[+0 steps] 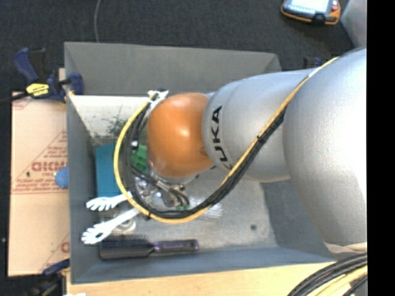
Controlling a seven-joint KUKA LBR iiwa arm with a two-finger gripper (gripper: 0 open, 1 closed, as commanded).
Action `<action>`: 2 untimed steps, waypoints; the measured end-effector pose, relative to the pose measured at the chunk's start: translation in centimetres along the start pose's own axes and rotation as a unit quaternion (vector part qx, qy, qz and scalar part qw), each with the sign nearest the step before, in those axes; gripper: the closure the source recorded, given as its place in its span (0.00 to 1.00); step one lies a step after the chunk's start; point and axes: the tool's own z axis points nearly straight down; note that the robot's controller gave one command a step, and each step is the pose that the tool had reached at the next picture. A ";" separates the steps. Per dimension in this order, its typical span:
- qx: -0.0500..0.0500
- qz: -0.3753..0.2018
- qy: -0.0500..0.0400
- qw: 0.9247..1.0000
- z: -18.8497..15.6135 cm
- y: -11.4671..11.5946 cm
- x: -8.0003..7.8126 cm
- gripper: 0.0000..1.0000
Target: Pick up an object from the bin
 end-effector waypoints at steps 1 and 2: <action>0.000 0.001 0.002 1.000 -2.9 -0.1 0.0 1.00; 0.000 0.002 0.000 1.000 -4.6 -0.2 -0.1 1.00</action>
Offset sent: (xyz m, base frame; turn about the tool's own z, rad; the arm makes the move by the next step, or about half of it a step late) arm -0.0015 -0.0008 0.0444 0.0009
